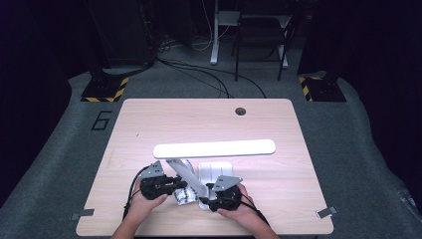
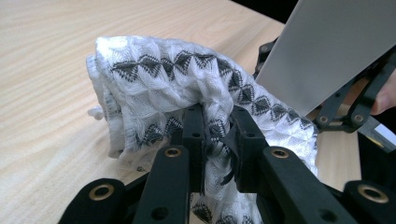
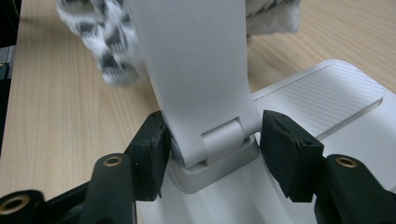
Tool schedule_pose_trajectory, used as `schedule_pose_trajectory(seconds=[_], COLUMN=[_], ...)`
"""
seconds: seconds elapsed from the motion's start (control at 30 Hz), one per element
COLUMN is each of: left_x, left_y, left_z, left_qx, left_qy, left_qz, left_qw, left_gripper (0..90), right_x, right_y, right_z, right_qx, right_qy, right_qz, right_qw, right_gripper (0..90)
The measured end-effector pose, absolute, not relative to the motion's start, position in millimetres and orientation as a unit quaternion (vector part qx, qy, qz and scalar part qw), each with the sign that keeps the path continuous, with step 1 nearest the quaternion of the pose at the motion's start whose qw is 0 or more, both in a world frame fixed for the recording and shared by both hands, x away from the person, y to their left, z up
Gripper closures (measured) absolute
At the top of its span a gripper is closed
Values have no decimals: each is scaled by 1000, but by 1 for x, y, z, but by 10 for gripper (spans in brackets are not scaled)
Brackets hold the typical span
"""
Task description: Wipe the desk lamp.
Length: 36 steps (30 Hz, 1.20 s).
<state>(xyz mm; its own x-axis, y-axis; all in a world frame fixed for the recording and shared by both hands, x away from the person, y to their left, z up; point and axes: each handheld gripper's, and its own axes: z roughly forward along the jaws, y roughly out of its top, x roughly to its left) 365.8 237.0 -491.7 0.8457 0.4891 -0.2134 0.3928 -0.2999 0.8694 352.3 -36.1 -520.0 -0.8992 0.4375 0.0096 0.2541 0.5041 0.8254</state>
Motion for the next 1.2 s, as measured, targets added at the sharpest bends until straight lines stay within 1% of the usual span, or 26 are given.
schedule_pose_trajectory(seconds=[0.2,0.23,0.43,0.7,0.93,1.07,1.2], left_x=[370,370,373,375,377,375,373], left_y=[225,221,218,208,207,206,205], left_z=[-502,-506,-513,-521,-522,-521,-521], left_qx=[813,813,816,829,827,830,831], left_qy=[276,280,285,286,290,285,283], left_qz=[39,40,34,43,48,51,46], left_qw=[511,509,501,479,479,477,477], left_gripper=[785,785,783,774,772,773,772], right_x=[352,352,350,345,344,339,336], right_y=[-35,-35,-35,-32,-30,-32,-34], right_z=[-519,-519,-520,-520,-520,-521,-519], right_qx=[203,201,201,191,188,215,203], right_qy=[863,863,861,861,861,856,861], right_qz=[453,452,455,458,459,455,450], right_qw=[97,102,101,111,112,118,125], right_gripper=[449,449,450,465,470,436,448])
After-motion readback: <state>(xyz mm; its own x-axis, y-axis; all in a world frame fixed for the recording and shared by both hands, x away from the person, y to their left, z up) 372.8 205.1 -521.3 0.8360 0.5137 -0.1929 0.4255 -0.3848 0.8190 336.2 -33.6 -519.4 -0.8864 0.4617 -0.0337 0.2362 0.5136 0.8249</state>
